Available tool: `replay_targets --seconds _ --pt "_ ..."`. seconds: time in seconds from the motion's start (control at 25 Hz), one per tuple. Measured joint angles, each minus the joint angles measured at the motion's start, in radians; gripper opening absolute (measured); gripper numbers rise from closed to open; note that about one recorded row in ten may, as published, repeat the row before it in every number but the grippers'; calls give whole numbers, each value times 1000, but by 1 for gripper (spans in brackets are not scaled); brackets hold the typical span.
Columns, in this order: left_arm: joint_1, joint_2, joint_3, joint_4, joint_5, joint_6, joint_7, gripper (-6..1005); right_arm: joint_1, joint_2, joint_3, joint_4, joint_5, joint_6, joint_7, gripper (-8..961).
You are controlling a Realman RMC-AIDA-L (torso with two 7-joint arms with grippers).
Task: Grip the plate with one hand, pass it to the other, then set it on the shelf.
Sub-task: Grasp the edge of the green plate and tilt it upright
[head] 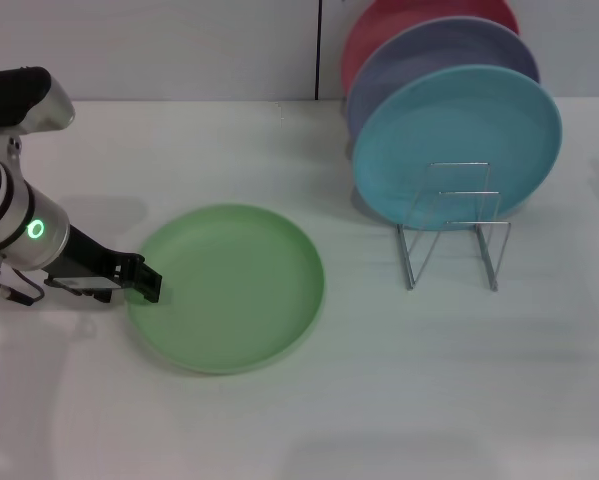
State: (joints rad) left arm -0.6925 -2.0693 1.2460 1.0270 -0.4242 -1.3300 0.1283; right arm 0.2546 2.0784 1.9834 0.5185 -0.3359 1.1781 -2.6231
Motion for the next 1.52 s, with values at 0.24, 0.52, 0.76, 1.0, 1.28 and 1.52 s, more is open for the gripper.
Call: replay_targets --seconds 0.24,0.52,0.76,1.0,1.28,1.52 --pt "-2 0 1 -8 -6 10 4 623 0 0 0 0 0 0 0 759" --pt "-3 0 1 -8 -7 12 12 573 0 0 0 0 0 0 0 760" --pt "-3 0 1 -10 -4 15 14 530 0 0 0 2 0 0 0 760" --pt "-2 0 1 -10 0 15 16 362 0 0 0 3 0 0 0 759" --pt "-2 0 8 -10 1 17 17 335 0 0 0 3 0 0 0 760" --pt "-2 0 13 -10 1 18 17 273 0 0 0 3 0 2 0 759"
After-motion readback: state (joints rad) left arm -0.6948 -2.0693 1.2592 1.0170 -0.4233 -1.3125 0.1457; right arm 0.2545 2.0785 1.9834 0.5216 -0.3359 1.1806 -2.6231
